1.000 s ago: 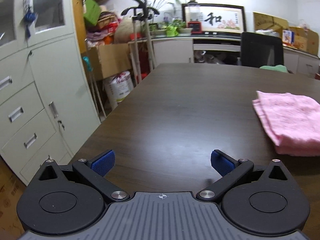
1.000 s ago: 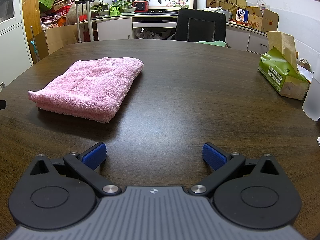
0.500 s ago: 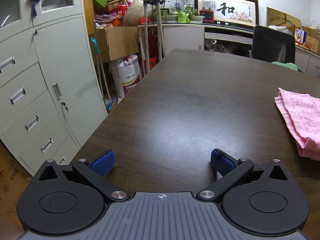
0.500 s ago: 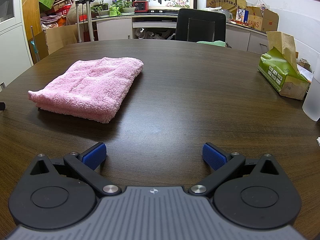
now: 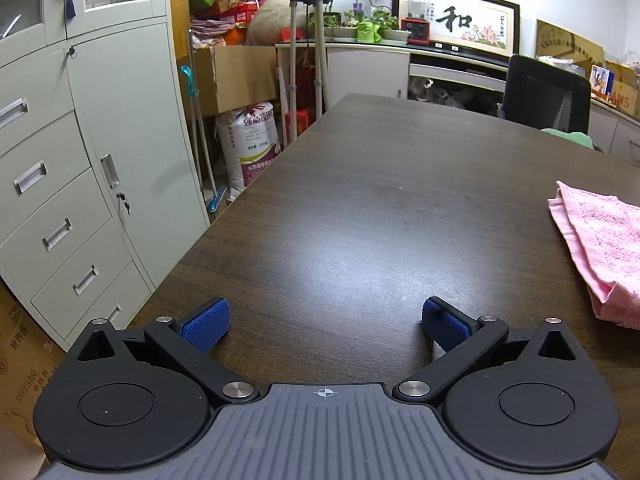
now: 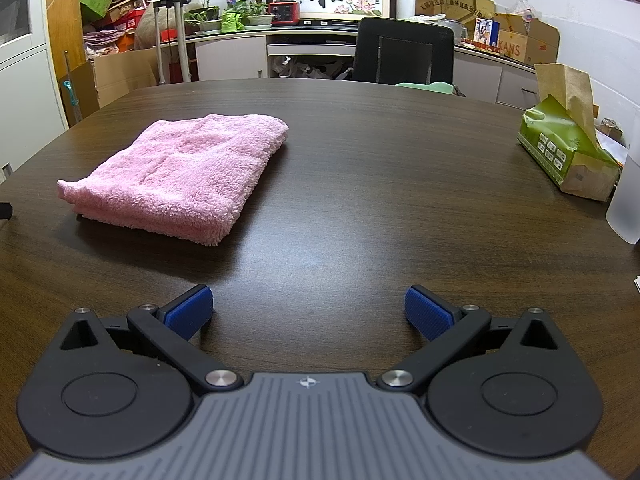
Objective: Fold towel
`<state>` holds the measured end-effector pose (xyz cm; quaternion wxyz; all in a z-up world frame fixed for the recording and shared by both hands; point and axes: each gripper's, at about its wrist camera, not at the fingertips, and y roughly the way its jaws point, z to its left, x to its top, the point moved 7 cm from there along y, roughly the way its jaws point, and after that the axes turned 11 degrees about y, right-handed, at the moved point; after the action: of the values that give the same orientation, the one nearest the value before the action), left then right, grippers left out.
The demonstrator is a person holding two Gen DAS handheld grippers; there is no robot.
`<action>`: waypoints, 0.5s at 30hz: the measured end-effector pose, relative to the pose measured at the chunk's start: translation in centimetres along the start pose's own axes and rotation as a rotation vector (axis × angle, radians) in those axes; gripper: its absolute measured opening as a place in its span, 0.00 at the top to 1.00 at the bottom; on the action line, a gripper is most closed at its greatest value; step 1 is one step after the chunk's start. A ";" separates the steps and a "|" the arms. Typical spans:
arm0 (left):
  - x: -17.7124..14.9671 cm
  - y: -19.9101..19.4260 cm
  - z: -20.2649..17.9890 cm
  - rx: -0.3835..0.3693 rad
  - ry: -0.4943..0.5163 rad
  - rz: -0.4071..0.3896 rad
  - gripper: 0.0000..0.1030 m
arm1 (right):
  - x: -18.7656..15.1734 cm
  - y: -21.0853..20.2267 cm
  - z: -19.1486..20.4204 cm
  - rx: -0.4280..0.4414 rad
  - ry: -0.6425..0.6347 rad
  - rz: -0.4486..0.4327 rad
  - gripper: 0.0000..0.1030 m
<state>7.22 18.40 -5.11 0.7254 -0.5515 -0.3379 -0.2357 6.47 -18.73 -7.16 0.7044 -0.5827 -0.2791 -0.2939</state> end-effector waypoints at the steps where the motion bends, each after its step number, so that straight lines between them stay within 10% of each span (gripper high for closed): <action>1: 0.0 0.0 0.0 0.000 0.000 0.000 0.00 | 0.0 0.0 0.0 0.001 -0.001 0.000 0.00; 15: 0.1 0.0 -0.1 -0.001 0.000 0.001 0.00 | 1.8 -0.6 -6.0 -0.194 0.184 -0.076 0.00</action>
<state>7.27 18.32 -5.08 0.7252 -0.5519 -0.3377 -0.2353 7.52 -24.85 -6.47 0.6559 -0.6076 -0.2055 -0.3981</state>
